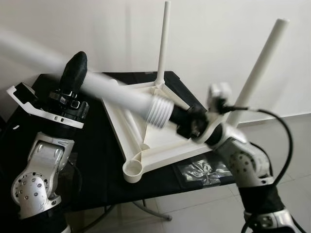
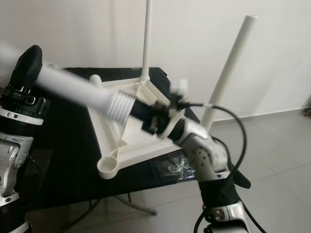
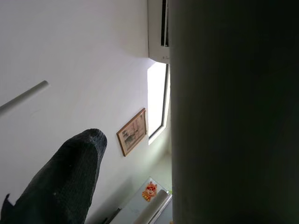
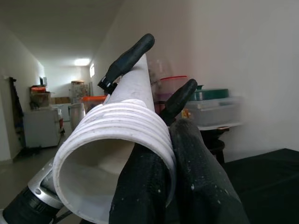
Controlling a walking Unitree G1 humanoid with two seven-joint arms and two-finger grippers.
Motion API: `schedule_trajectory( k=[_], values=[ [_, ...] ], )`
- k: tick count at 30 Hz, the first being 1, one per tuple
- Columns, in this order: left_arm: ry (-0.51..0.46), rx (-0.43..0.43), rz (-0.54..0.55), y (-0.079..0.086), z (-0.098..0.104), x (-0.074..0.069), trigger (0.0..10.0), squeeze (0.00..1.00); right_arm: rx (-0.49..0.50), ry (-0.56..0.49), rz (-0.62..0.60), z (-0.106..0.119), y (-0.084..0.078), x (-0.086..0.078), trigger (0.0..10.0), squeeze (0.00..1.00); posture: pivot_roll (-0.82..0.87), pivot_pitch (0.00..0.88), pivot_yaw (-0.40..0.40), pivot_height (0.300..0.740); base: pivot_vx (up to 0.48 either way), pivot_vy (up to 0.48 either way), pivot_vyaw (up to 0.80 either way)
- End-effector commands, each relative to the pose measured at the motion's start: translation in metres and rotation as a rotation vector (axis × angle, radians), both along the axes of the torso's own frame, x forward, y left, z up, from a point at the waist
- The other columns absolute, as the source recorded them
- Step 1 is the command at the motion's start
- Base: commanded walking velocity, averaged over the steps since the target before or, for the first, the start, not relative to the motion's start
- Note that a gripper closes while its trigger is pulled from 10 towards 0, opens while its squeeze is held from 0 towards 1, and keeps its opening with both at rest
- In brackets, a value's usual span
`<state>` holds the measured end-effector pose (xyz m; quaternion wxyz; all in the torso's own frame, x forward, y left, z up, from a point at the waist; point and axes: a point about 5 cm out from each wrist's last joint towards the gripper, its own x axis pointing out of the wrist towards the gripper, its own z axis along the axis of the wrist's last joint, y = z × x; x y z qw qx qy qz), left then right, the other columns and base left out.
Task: Building children table
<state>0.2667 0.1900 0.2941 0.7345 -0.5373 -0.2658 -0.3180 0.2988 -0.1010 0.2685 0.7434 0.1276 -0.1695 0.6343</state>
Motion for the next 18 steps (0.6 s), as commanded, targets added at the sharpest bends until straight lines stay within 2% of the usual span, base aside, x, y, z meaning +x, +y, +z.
schedule_trajectory(
  k=[1,6,7,8,18],
  values=[
    [-0.015,0.021,-0.008,0.0,0.002,-0.004,10.0,0.0,0.004,-0.017,0.035,0.004,0.005,-0.004,10.0,0.0,-0.02,0.003,-0.051,0.74,0.0,0.0,0.0],
    [0.011,0.056,0.019,0.001,-0.001,-0.002,10.0,0.0,-0.04,-0.01,0.073,-0.003,0.007,-0.012,10.0,0.0,-0.02,0.003,-0.053,0.74,0.0,0.0,0.0],
    [0.009,0.057,0.023,0.002,0.0,-0.002,1.8,0.0,-0.047,-0.007,0.079,-0.005,0.007,-0.013,10.0,0.0,-0.02,0.005,-0.052,0.74,0.0,0.0,0.0],
    [0.003,0.055,0.019,0.002,0.001,-0.002,0.0,0.0,-0.052,-0.003,0.076,-0.006,0.006,-0.014,10.0,0.0,-0.02,0.005,-0.05,0.74,0.0,0.0,0.0],
    [0.004,0.058,0.017,0.004,0.002,-0.002,0.0,0.0,-0.06,0.006,0.054,-0.01,0.002,-0.012,10.0,0.0,-0.02,0.005,-0.051,0.74,0.0,0.0,0.0]
  ],
)
